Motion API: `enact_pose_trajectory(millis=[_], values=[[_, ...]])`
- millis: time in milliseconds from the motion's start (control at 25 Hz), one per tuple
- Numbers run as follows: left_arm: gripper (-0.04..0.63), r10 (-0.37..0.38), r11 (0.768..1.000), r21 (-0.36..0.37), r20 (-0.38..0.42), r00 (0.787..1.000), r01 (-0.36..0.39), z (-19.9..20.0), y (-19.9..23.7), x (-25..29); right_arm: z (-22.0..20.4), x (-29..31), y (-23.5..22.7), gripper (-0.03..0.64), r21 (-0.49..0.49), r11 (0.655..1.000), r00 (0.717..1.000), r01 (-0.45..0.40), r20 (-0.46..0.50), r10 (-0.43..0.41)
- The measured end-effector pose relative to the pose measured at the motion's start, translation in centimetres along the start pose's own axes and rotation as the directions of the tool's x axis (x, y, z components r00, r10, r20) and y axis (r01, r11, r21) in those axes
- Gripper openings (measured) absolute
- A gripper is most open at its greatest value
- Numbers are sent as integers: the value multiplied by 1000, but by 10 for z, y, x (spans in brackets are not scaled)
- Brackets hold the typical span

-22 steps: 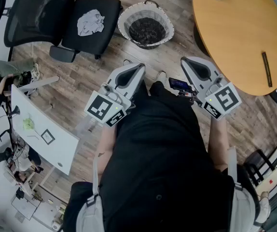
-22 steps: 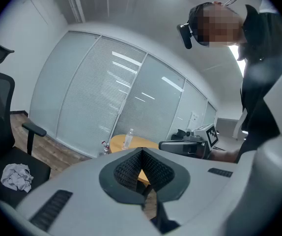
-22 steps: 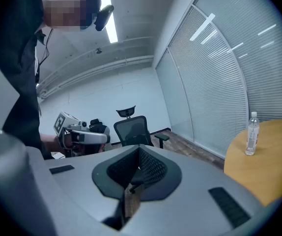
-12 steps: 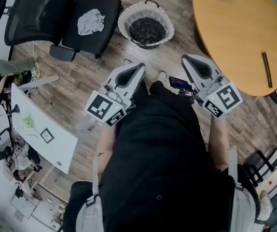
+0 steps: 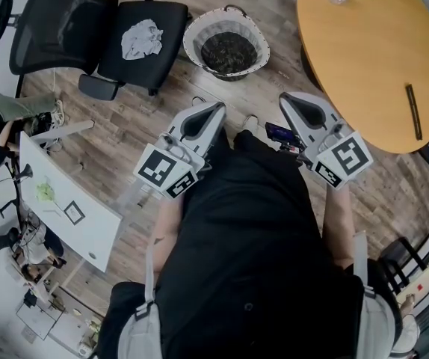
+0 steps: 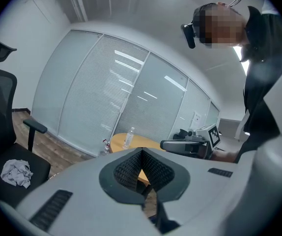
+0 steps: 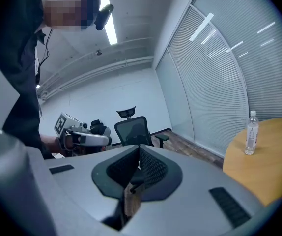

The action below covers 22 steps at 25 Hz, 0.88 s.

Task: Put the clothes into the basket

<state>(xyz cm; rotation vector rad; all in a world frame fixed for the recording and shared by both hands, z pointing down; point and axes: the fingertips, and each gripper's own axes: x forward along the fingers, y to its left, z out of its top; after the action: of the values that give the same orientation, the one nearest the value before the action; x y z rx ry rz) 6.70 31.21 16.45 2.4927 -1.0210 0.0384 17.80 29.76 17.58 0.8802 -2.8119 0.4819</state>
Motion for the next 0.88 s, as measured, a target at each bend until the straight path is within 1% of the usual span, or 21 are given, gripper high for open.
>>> enact_pose_trajectory(millis=[120,240,520,720,880], values=[[8,28,1000,3,18,999,-28,3,2,4,-1,-5,-7,17,-2,1000,1000,10,1,-10],[8,51,999,-9,36,998,-50,6,8,7,-3,-5,-14,17,16,1000,1000,19,11,-19],[8,54,998,-27,25,998,-54,7,28,12,-5,11,-19,17,19,999,1000,29,-5,-29],[8,42,999,-36,24,999,-41,14,54,16,2,33,-27,17,14,998,998,54,-21,-53],[8,37,999,-31,29,999,-36,29,91,16,16,65,-34,17,12,997,997,76,-21,-76]])
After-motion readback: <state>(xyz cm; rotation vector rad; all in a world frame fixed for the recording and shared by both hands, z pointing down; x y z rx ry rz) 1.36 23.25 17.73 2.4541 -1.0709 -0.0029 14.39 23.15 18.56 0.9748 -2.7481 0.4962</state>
